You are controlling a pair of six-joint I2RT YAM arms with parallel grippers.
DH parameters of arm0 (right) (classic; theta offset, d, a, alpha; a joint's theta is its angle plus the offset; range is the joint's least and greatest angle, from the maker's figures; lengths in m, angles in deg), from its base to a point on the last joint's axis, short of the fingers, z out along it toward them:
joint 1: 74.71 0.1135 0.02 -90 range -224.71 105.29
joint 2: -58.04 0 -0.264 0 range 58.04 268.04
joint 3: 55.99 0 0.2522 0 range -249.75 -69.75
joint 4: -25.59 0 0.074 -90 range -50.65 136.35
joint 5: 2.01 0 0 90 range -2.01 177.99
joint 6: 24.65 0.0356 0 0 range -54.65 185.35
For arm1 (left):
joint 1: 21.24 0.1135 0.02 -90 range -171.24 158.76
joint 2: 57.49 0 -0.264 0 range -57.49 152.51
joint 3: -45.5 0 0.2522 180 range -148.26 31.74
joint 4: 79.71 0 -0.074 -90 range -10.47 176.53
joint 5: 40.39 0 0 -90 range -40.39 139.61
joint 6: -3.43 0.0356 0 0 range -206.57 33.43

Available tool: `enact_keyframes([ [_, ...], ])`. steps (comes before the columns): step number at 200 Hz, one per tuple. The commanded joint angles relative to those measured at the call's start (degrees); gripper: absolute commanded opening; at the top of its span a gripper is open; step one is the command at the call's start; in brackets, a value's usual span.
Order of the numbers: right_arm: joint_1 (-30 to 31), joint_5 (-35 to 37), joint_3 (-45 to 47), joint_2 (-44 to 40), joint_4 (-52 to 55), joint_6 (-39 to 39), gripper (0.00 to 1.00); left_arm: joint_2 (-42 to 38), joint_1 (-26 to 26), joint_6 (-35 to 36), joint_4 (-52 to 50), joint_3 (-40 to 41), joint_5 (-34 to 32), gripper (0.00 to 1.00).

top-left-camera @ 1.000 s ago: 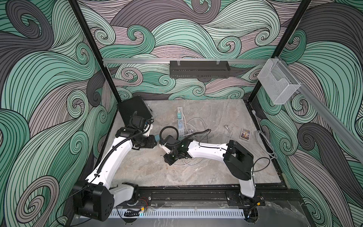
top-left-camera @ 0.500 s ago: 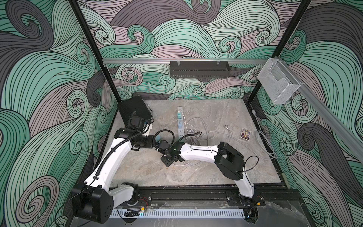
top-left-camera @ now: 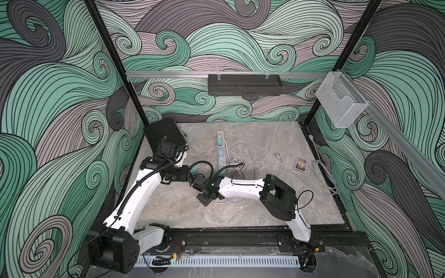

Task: Charge the bluetooth headset
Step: Pick up the charging cable from the center of the board, then place the charging cable at the center of the board.

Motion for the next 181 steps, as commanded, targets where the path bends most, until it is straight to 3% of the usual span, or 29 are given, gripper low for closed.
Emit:
enact_keyframes([
  [1, 0.5, 1.5, 1.3, -2.9, 1.5, -1.6, 0.00, -0.6, 0.3, 0.0, -0.5, -1.0, 0.6, 0.29],
  [57, -1.1, -1.0, 17.1, -22.5, -0.1, -2.9, 0.00, 0.0, 0.3, -0.4, 0.4, -1.8, 1.8, 0.29],
  [97, -5.7, -0.5, 24.8, -34.5, -0.1, -1.6, 0.00, 0.2, 0.3, -0.9, 2.3, -1.0, 4.4, 0.29],
  [139, -12.2, -3.5, 27.5, -34.5, -2.2, 0.2, 0.00, 0.9, 0.3, -1.1, 4.5, 0.0, 7.3, 0.28],
  [181, -14.3, -10.3, 29.1, -29.6, -9.5, 0.8, 0.00, 1.6, 0.3, -1.0, 4.6, 0.0, 7.4, 0.29],
])
